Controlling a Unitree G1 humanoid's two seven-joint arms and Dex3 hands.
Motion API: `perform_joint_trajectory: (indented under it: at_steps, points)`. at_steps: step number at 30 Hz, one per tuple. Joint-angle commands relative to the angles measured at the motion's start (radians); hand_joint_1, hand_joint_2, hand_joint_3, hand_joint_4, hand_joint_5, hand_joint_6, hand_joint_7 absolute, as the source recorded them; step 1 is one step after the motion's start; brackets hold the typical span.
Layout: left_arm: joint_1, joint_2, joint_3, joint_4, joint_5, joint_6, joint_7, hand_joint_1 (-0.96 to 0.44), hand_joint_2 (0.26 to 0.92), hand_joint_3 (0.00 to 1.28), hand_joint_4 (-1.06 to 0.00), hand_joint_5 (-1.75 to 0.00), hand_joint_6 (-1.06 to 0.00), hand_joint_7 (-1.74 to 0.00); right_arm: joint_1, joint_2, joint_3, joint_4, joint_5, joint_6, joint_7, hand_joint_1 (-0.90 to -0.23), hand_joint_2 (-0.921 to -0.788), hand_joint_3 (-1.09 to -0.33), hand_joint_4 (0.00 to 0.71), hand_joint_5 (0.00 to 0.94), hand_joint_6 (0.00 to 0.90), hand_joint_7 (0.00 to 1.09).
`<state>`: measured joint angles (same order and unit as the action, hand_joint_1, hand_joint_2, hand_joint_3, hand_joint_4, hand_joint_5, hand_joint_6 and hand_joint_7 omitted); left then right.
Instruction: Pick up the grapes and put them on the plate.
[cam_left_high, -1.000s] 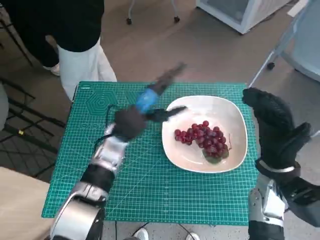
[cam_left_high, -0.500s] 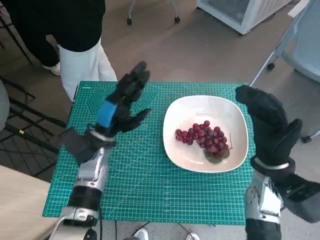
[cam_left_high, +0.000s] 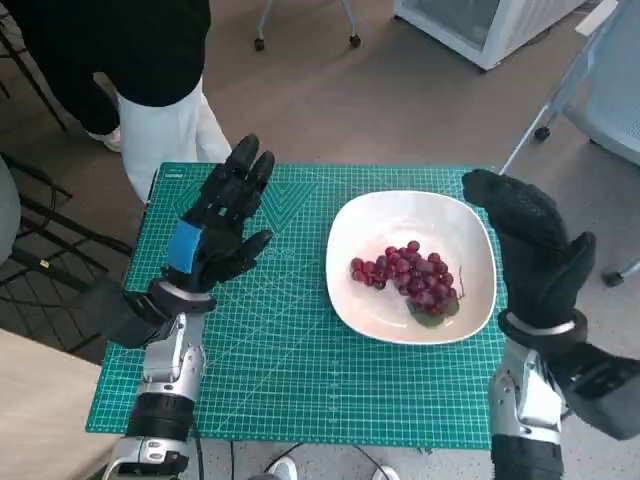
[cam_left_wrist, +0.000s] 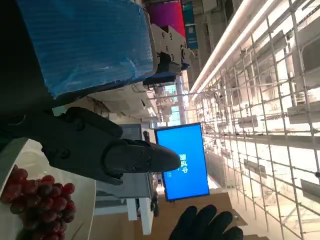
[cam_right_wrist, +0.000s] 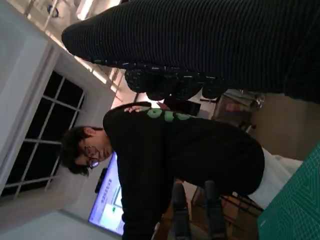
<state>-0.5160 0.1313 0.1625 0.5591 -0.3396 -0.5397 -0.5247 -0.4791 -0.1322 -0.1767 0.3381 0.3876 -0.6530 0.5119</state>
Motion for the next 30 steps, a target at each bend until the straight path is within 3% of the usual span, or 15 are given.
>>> perform_joint_trajectory:
  at_steps: [1, 10, 30]
  points:
    - [0.018, -0.002, 0.005, 0.027, 0.046, -0.065, 0.028, -0.40, 0.921, 0.30, -0.16, -0.01, -0.23, -0.01, 0.000, -0.006, 0.002, 0.018, 0.003, 0.014, 0.014, -0.522, -0.921, -0.583, 0.262, 0.000, 0.139, 0.26]
    - [0.029, 0.004, 0.009, 0.071, 0.086, -0.155, 0.052, -0.23, 0.921, 0.27, -0.20, -0.02, -0.25, -0.02, -0.007, -0.009, -0.005, 0.032, 0.010, 0.019, 0.022, -0.520, -0.921, -0.586, 0.260, 0.000, 0.132, 0.27]
    - [0.075, -0.021, 0.011, 0.028, 0.054, -0.164, 0.063, -0.27, 0.921, 0.27, -0.25, -0.02, -0.30, -0.02, 0.002, -0.003, -0.003, 0.016, 0.001, 0.035, 0.008, -0.511, -0.921, -0.590, 0.271, 0.005, 0.122, 0.29]
